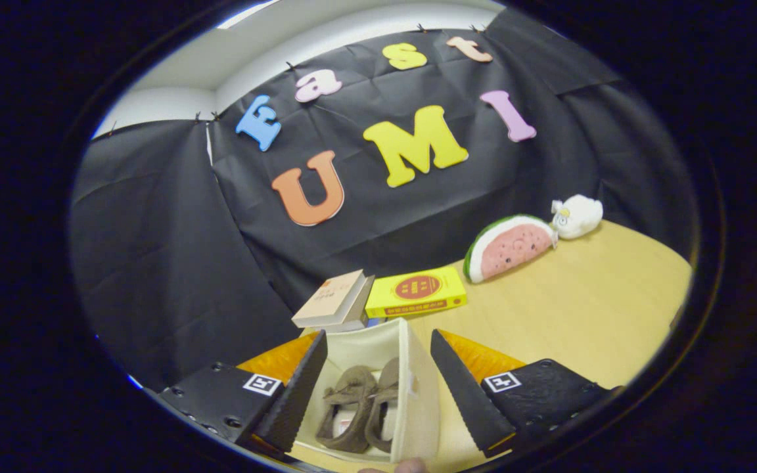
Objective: Open the storage box then place both shoes into the box .Put the left shoe in first, then the right shoe, with the right side of both shoes facing outward in a uniform manner.
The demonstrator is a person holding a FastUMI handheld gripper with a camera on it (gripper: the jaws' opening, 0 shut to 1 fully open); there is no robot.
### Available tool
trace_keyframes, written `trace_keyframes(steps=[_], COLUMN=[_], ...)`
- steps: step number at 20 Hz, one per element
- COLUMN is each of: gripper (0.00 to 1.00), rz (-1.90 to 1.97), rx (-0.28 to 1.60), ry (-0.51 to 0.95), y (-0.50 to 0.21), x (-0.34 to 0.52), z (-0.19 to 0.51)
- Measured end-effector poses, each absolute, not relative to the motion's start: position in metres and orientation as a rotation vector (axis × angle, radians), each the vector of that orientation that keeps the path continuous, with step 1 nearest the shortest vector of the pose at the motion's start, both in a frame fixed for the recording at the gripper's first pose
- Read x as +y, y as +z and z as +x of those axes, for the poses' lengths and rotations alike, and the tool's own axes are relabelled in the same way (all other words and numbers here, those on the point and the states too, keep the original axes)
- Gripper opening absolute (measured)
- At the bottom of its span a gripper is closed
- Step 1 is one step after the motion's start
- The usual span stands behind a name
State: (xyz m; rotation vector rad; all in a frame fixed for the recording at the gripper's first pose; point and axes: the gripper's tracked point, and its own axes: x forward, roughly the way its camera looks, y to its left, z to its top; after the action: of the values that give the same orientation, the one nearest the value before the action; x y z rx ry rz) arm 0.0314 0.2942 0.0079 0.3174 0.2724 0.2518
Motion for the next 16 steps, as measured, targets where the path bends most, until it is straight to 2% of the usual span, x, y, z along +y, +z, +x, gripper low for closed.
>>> trace_keyframes(steps=[3,9,16], gripper=[0.96,0.96,0.96], rz=[0.187,0.092,0.035], rx=[0.179,0.105,0.093], ry=[0.252,0.234,0.215], y=[0.028,0.035,0.020], x=[0.267,0.209,0.171], z=[0.022,0.004,-0.021])
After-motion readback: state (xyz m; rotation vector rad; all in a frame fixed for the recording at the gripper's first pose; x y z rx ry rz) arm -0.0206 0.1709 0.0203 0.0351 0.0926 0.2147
